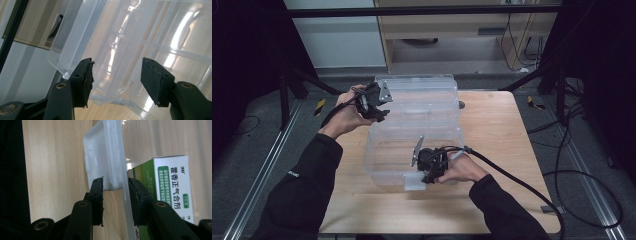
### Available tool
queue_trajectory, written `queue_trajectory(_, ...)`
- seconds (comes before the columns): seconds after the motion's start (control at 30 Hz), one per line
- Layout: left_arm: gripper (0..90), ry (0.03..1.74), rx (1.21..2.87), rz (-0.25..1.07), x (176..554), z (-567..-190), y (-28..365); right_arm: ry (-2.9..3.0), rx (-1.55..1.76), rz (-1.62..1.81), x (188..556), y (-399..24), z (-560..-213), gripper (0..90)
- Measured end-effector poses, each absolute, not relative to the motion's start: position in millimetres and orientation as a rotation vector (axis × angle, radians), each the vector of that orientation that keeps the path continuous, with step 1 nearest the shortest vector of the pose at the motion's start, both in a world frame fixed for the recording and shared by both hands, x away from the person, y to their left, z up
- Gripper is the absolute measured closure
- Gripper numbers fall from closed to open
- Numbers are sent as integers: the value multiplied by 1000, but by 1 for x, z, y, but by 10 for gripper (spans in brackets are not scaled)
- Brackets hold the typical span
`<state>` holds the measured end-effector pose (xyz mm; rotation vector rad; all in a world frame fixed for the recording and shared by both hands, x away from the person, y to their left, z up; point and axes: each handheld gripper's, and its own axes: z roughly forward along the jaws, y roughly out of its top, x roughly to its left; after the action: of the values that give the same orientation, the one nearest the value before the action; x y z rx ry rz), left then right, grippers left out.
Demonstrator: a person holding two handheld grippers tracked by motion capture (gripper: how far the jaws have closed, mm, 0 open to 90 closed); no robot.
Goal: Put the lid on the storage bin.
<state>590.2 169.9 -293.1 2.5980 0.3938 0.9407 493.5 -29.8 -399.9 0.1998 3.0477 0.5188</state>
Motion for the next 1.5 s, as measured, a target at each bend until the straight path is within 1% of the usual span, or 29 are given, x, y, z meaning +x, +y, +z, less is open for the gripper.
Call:
queue_trajectory(0.27, 427, 345, 2645, 945, 599, -296, 163, 3044, 191, 530, 494, -30, -400, 668)
queue_trajectory(0.57, 444, 240, 2711, 955, 601, -296, 151, 3044, 191, 532, 494, -30, -400, 669)
queue_trajectory(1.07, 523, 145, 2789, 968, 605, -309, 141, 3042, 194, 534, 493, -30, -400, 669)
queue_trajectory(1.5, 574, 55, 2803, 991, 606, -314, 131, 3041, 197, 535, 493, -31, -401, 669)
